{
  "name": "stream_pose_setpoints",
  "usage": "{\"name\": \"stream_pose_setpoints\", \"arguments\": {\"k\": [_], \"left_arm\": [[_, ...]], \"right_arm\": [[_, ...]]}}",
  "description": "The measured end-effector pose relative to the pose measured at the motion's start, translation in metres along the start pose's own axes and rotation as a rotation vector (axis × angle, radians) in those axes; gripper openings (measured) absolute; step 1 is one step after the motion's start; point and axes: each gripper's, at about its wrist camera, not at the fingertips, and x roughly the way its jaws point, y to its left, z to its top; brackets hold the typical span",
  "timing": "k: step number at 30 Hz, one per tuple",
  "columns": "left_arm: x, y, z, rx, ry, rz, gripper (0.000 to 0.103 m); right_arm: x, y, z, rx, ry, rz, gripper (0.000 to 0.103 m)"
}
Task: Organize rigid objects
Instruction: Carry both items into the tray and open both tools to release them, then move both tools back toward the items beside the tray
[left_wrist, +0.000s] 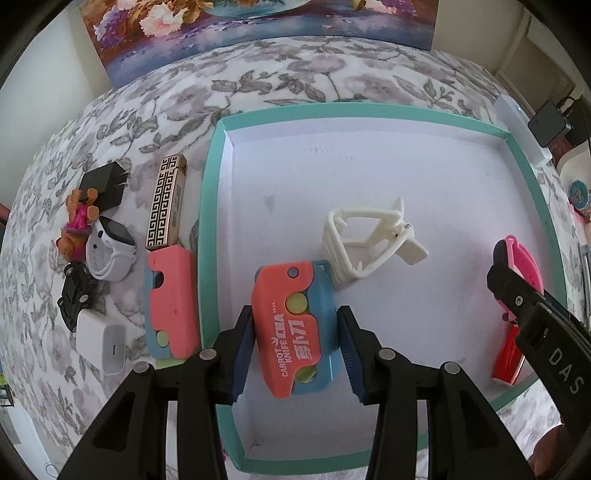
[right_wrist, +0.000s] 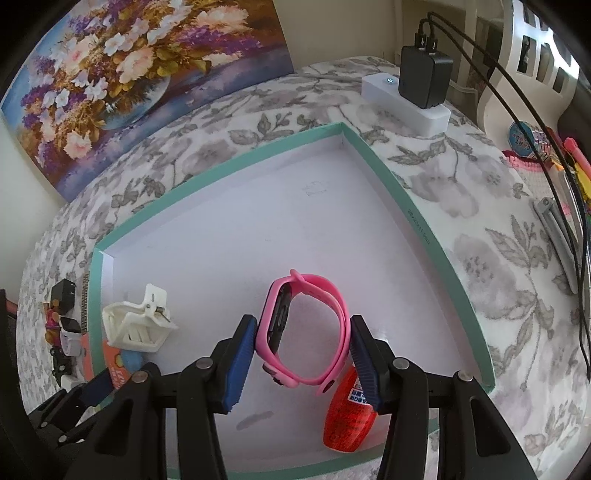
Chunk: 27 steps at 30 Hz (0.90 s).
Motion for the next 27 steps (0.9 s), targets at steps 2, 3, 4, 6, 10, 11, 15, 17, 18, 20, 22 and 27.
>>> {"name": "stream_pose_setpoints", "arguments": {"k": [2,3,4,6,10,11,15,17,18,20,22,27], "left_arm": [[-0.001,0.000,-0.001,0.000,0.002,-0.002,0.046],[-0.001,0.000,0.000,0.003,0.005,-0.003,0.046],[-0.001,0.000,0.000,0.004,0.008,-0.003,0.046],[-0.001,0.000,0.001,0.005,0.015,-0.004,0.046],[-0.001,-0.001,0.001,0.015,0.017,-0.003,0.046],[-0.003,-0.001,0.001,0.015,0.014,-0.004,0.046],[-0.010,0.000,0.000,0.008,0.007,-0.004,0.050],[-0.012,0.002,0.001,0.003,0.006,-0.007,0.052],[-0.014,0.003,0.001,-0.002,0.006,-0.011,0.053],[-0.019,0.006,0.002,-0.008,0.002,-0.017,0.054],[-0.023,0.009,0.003,-0.016,-0.007,-0.020,0.061],[-0.033,0.019,0.003,-0.046,-0.029,-0.027,0.063]], "right_arm": [[0.002,-0.001,-0.001,0.004,0.007,-0.002,0.054],[0.002,-0.001,-0.001,0.005,0.010,-0.004,0.055],[0.003,-0.001,-0.001,0.006,0.010,-0.008,0.056],[0.002,-0.002,-0.002,0.011,0.010,-0.018,0.056],[0.003,-0.001,-0.003,0.015,0.017,-0.025,0.056],[0.003,-0.002,-0.003,0.015,0.019,-0.026,0.056],[0.003,-0.002,-0.004,0.017,0.017,-0.033,0.057],[0.000,-0.002,-0.003,0.018,0.009,-0.037,0.058],[-0.001,-0.002,-0.003,0.018,0.004,-0.040,0.059],[-0.004,-0.002,-0.002,0.016,-0.007,-0.048,0.065],[-0.006,-0.002,-0.002,0.015,-0.017,-0.049,0.067],[-0.008,-0.002,-0.001,0.015,-0.026,-0.050,0.070]]}}
